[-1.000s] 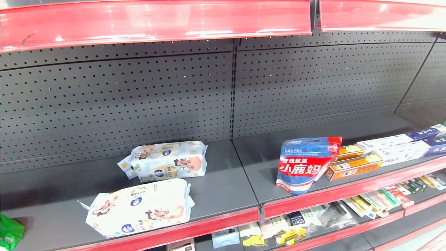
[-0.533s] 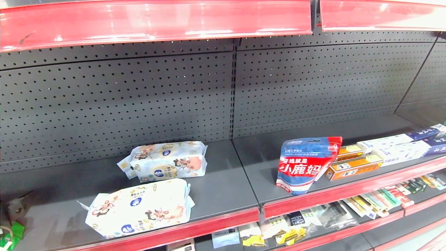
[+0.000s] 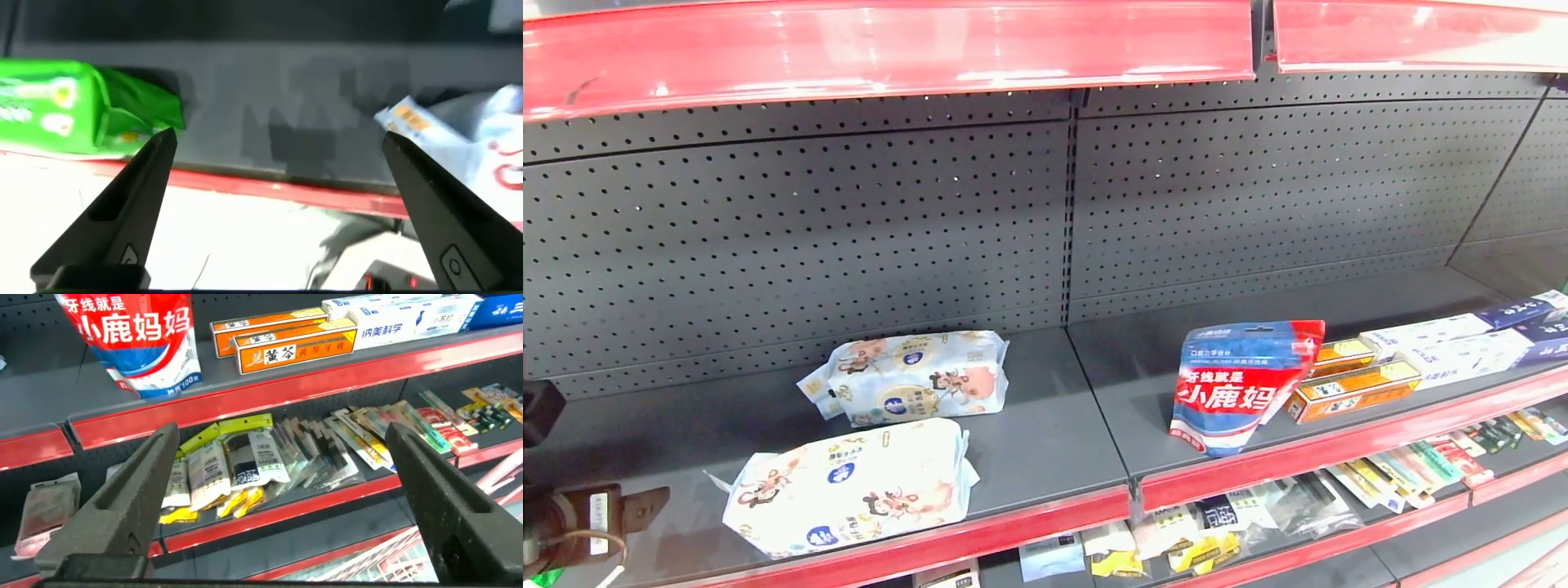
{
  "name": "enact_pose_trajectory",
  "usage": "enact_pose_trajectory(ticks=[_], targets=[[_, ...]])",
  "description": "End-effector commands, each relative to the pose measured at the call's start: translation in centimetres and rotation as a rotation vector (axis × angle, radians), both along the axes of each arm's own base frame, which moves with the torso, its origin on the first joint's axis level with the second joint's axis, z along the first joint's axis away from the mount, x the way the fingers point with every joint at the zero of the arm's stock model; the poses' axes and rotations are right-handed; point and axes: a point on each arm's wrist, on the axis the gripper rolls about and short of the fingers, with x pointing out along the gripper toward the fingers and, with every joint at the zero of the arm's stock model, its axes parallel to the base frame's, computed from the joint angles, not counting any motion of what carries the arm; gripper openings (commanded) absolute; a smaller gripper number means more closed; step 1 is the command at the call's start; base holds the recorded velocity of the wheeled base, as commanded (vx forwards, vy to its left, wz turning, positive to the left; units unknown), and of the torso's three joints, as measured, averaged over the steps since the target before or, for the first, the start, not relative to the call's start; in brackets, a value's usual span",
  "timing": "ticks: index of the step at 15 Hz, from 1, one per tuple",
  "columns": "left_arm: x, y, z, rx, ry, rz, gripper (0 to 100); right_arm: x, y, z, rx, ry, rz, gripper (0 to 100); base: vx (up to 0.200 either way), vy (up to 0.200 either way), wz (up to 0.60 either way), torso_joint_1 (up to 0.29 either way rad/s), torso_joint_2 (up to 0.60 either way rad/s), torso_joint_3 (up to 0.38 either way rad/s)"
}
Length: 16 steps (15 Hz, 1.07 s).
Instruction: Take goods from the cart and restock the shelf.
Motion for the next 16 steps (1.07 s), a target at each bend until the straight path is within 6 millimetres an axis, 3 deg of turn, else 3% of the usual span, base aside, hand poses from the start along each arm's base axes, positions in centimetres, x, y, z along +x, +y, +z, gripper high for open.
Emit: enact_pose_trajectory(ticks=[1,5,16], targets=[[1.1,0.1,-1.1,-0.011,0.072,-0.001,100,0.0,0.0,0.0,-0.001,0.003,0.001,100,0.0,0.0,0.0,0.0,0.0,0.0],[3.0,-0.1,-2.1,-0.015,0.098,-0.031,100,0.0,0.0,0.0,0.001,0.003,0.001,100,0.0,0.0,0.0,0.0,0.0,0.0],[4.4,-2.2,-3.0,-0.01,0.11,-0.155,100,0.0,0.0,0.0,0.001,0.003,0.001,100,0.0,0.0,0.0,0.0,0.0,0.0]])
